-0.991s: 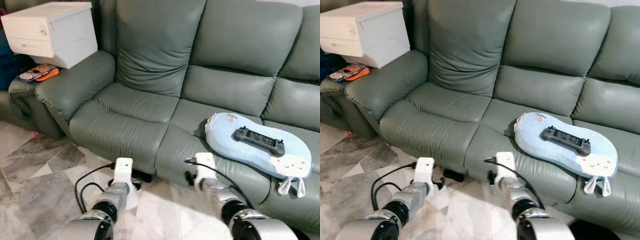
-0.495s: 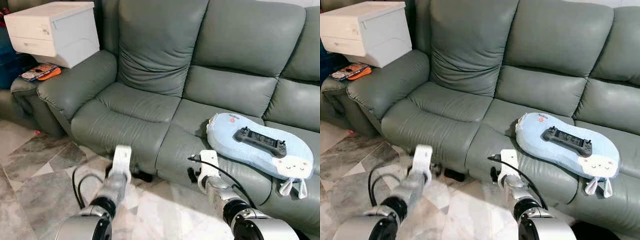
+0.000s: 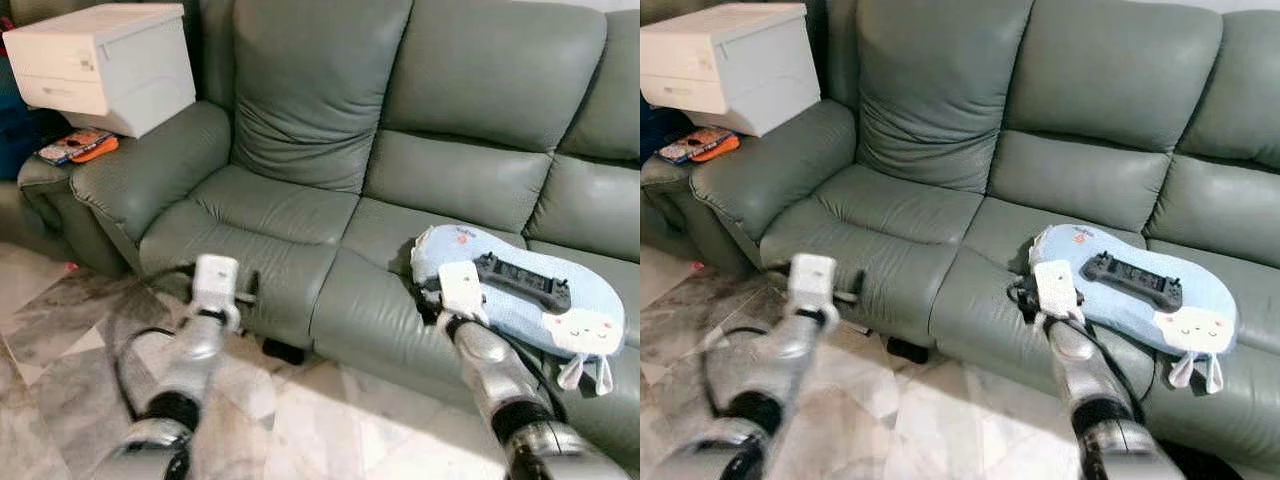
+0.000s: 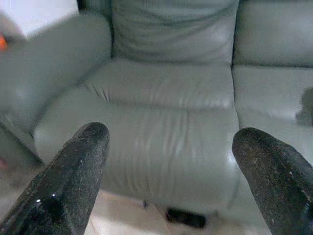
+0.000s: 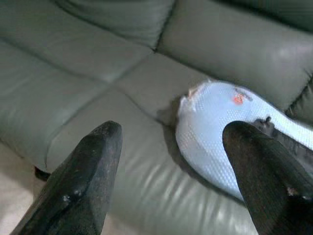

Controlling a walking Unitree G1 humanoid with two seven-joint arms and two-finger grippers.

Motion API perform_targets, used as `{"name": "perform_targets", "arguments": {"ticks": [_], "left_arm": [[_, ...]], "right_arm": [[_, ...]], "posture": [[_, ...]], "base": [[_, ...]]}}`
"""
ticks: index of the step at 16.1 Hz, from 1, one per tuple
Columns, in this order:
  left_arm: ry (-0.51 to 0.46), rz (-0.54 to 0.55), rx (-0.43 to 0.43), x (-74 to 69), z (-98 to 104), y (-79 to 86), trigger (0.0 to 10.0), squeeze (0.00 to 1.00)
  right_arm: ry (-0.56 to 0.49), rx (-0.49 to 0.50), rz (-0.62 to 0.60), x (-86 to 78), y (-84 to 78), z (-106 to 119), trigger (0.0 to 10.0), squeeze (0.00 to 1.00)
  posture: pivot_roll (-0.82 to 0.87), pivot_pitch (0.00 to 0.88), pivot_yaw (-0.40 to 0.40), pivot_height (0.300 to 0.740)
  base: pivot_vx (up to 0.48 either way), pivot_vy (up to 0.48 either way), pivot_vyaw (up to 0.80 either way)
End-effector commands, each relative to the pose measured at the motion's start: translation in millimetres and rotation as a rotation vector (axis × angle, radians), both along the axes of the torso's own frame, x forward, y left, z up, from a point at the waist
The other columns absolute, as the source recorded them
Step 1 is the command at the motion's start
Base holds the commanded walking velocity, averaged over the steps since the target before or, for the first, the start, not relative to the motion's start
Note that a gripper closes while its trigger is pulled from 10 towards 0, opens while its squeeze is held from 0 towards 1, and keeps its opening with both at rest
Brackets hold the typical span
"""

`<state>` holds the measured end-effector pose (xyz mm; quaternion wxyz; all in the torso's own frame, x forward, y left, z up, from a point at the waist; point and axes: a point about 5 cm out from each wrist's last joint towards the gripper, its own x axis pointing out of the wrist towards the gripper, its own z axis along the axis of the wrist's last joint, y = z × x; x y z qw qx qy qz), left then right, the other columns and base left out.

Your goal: Picking trash to rubbish bin

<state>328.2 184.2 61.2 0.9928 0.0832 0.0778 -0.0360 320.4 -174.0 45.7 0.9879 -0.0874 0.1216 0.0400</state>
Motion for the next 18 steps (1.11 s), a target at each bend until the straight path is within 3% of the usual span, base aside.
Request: {"name": "perform_targets", "arguments": {"ticks": [1, 4, 6, 8, 9, 10, 11, 13, 15, 18], "left_arm": [[-0.012, -0.029, 0.000, -3.9, 1.3, 0.1, 10.0, 0.00], [-0.132, -0.070, 0.033, -35.3, 17.4, 9.6, 10.0, 0.00], [-0.282, -0.041, 0.072, -63.1, 46.4, 14.8, 10.0, 0.00], [-0.309, -0.001, 0.085, -73.9, 55.0, 18.9, 10.0, 0.00], [-0.333, -0.027, 0.135, -92.1, 62.5, 17.0, 10.0, 0.00], [-0.315, -0.032, 0.140, -99.7, 63.0, 16.3, 10.0, 0.00], [-0.287, -0.025, 0.137, -100.7, 63.8, 18.1, 10.0, 0.00], [-0.294, -0.048, 0.143, -91.2, 71.1, 15.7, 10.0, 0.00], [-0.295, -0.067, 0.157, -88.1, 73.7, 12.4, 10.0, 0.00], [-0.298, -0.066, 0.160, -79.6, 75.2, 6.5, 10.0, 0.00]], "right_arm": [[-0.036, 0.006, 0.012, -1.3, -1.5, 7.4, 10.0, 0.00], [-0.179, -0.029, 0.030, -33.3, -2.1, 31.1, 10.0, 0.00], [-0.254, -0.031, -0.059, -61.6, -5.4, 53.6, 10.0, 0.00], [-0.268, -0.035, -0.113, -72.3, -7.5, 61.2, 10.0, 0.00], [-0.293, -0.055, -0.161, -83.4, -11.9, 69.9, 10.0, 0.00], [-0.288, -0.038, -0.165, -88.6, -14.2, 75.4, 10.0, 0.00], [-0.262, -0.031, -0.145, -92.8, -15.5, 81.3, 10.0, 0.00], [-0.191, -0.009, 0.049, -101.3, -2.1, 81.7, 10.0, 0.00], [-0.211, -0.019, 0.065, -100.7, 2.2, 86.6, 10.0, 0.00], [-0.255, -0.030, -0.019, -86.0, 9.5, 96.2, 10.0, 0.00]], "posture": [[-0.10, 0.021, -0.033, 0.740], [-0.09, 0.032, -0.028, 0.740], [-0.09, 0.031, -0.026, 0.740], [-0.09, 0.029, -0.026, 0.740], [-0.08, 0.028, -0.026, 0.740], [-0.08, 0.025, -0.018, 0.740], [-0.08, 0.020, -0.002, 0.740], [-0.09, 0.012, 0.034, 0.740], [-0.09, 0.008, 0.036, 0.740], [-0.09, 0.009, 0.028, 0.740]], "base": [[0.000, 0.000, 0.00], [0.000, 0.000, 0.00], [0.000, 0.000, 0.00], [0.000, 0.000, 0.00], [0.000, 0.000, 0.00], [0.000, 0.000, 0.00], [0.000, 0.000, 0.00], [0.000, 0.000, 0.00], [0.000, 0.000, 0.00], [0.000, 0.000, 0.21]]}}
